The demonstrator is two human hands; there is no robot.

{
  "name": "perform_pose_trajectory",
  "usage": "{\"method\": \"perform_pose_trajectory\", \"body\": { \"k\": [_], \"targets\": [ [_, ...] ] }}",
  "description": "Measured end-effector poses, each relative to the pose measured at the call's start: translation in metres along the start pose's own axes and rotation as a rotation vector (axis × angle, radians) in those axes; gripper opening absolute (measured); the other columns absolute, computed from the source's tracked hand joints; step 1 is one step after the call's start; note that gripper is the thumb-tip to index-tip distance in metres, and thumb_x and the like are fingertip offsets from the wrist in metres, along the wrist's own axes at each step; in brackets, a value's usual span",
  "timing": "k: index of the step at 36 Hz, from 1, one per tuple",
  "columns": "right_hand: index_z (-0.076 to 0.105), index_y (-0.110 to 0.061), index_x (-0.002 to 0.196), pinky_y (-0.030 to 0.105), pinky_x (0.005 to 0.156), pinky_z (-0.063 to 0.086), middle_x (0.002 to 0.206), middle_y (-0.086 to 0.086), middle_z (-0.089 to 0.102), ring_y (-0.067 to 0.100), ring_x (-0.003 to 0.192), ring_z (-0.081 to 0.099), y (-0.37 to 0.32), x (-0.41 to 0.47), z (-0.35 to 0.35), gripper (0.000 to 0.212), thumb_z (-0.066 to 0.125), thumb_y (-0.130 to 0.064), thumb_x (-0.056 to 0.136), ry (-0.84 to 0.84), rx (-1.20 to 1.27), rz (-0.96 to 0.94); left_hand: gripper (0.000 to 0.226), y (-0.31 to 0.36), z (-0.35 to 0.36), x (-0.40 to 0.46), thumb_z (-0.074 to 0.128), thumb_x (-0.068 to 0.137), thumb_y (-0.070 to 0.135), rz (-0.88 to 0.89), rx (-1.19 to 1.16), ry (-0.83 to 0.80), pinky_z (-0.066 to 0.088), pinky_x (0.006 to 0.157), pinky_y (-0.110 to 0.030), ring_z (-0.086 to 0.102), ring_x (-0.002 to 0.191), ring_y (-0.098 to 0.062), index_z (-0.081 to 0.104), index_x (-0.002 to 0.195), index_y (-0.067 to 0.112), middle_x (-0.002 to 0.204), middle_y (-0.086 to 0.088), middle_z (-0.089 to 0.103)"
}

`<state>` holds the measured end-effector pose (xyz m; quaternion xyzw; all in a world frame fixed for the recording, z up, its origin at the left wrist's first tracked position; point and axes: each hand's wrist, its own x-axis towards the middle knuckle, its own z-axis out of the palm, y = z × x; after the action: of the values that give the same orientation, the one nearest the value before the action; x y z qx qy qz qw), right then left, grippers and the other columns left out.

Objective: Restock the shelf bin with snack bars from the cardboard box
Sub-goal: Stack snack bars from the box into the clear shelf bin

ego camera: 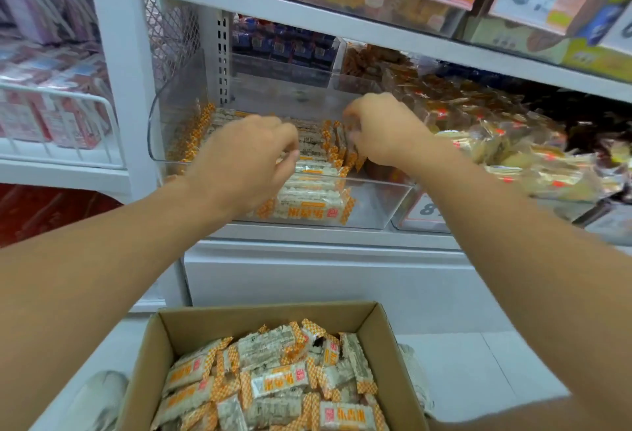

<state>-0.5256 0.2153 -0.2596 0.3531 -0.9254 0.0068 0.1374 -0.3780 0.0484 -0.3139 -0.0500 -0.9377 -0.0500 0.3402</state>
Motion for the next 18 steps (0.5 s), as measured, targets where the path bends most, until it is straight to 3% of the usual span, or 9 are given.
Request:
{"method": "perform_pose_trajectory", "body": {
  "k": [3,5,7,9,10,12,14,16,18],
  "targets": [
    [0.067,-0.014,0.097,0.033,0.064,0.051,0.077,-0.004,0.066,0.017,0.069,0.062,-0.025,-0.085,0.013,0.011,0.059,-0.020,0.094,0.671,0.478,-0.004,0.016,0.030,0.001,-0.021,0.053,0.095,0.028,0.087,-0.088,0.156,0.035,0.059,-0.030,0.052,0.072,-0.019,0.061,0.088,0.016,0.077,0.007,0.053],
    [0.064,-0.016,0.084,0.031,0.055,0.043,0.063,-0.008,0.056,0.013,0.057,0.053,-0.047,-0.139,0.055,0.011,0.061,-0.023,0.092,0.720,0.633,0.053,0.018,0.052,0.014,-0.051,0.051,0.095,0.033,0.082,-0.119,-0.045,0.036,0.058,-0.031,0.056,0.074,-0.022,0.059,0.090,0.018,0.079,0.008,0.049],
    [0.065,-0.021,0.093,0.035,0.065,0.051,0.073,-0.007,0.063,0.015,0.069,0.061,-0.060,-0.178,0.117,0.018,0.065,-0.038,0.088,0.245,0.689,0.099,0.029,0.066,0.033,-0.094,0.050,0.094,0.043,-0.014,-0.039,-0.555,0.045,0.069,-0.035,0.063,0.093,-0.028,0.059,0.107,0.019,0.097,0.002,0.061],
    [0.061,-0.024,0.128,0.038,0.094,0.051,0.120,0.001,0.067,0.022,0.111,0.063,-0.065,-0.217,0.171,0.058,0.074,-0.055,0.080,-0.448,0.574,0.011,0.048,0.074,0.052,-0.147,0.058,0.088,0.052,-0.153,0.065,-0.950,0.051,0.088,-0.038,0.061,0.113,-0.029,0.057,0.125,0.022,0.124,-0.003,0.062],
    [0.050,-0.023,0.143,0.039,0.106,0.045,0.141,0.004,0.056,0.025,0.130,0.053,-0.065,-0.236,0.192,0.084,0.080,-0.060,0.074,-0.684,0.526,-0.017,0.058,0.075,0.060,-0.175,0.064,0.085,0.054,-0.247,0.073,-1.042,0.051,0.095,-0.040,0.058,0.120,-0.029,0.054,0.132,0.022,0.132,-0.005,0.059],
    [0.026,-0.022,0.158,0.041,0.117,0.033,0.162,0.006,0.027,0.028,0.147,0.031,-0.055,-0.274,0.220,0.121,0.085,-0.065,0.062,-0.901,0.480,0.031,0.083,0.079,0.072,-0.229,0.072,0.080,0.057,-0.493,-0.002,-1.144,0.046,0.104,-0.040,0.050,0.131,-0.030,0.040,0.147,0.020,0.146,-0.009,0.049],
    [0.011,-0.027,0.160,0.044,0.122,0.026,0.168,0.002,0.005,0.028,0.153,0.016,-0.043,-0.306,0.238,0.140,0.086,-0.072,0.051,-1.004,0.446,0.067,0.111,0.085,0.078,-0.275,0.078,0.072,0.062,-0.686,-0.079,-1.230,0.041,0.110,-0.041,0.041,0.139,-0.033,0.020,0.157,0.020,0.155,-0.012,0.036],
    [0.011,-0.029,0.160,0.044,0.122,0.027,0.168,0.001,0.002,0.029,0.153,0.015,-0.037,-0.319,0.241,0.149,0.089,-0.073,0.041,-1.029,0.430,0.111,0.118,0.089,0.081,-0.305,0.081,0.069,0.061,-0.750,-0.107,-1.284,0.039,0.112,-0.042,0.038,0.141,-0.034,0.014,0.157,0.019,0.157,-0.012,0.032],
    [0.017,-0.025,0.156,0.044,0.117,0.035,0.163,0.006,0.017,0.031,0.147,0.029,-0.034,-0.316,0.235,0.144,0.094,-0.066,0.041,-1.008,0.450,0.164,0.114,0.092,0.084,-0.322,0.082,0.071,0.057,-0.755,-0.135,-1.317,0.037,0.113,-0.041,0.036,0.142,-0.033,0.017,0.156,0.018,0.158,-0.012,0.029]
  ]
}}
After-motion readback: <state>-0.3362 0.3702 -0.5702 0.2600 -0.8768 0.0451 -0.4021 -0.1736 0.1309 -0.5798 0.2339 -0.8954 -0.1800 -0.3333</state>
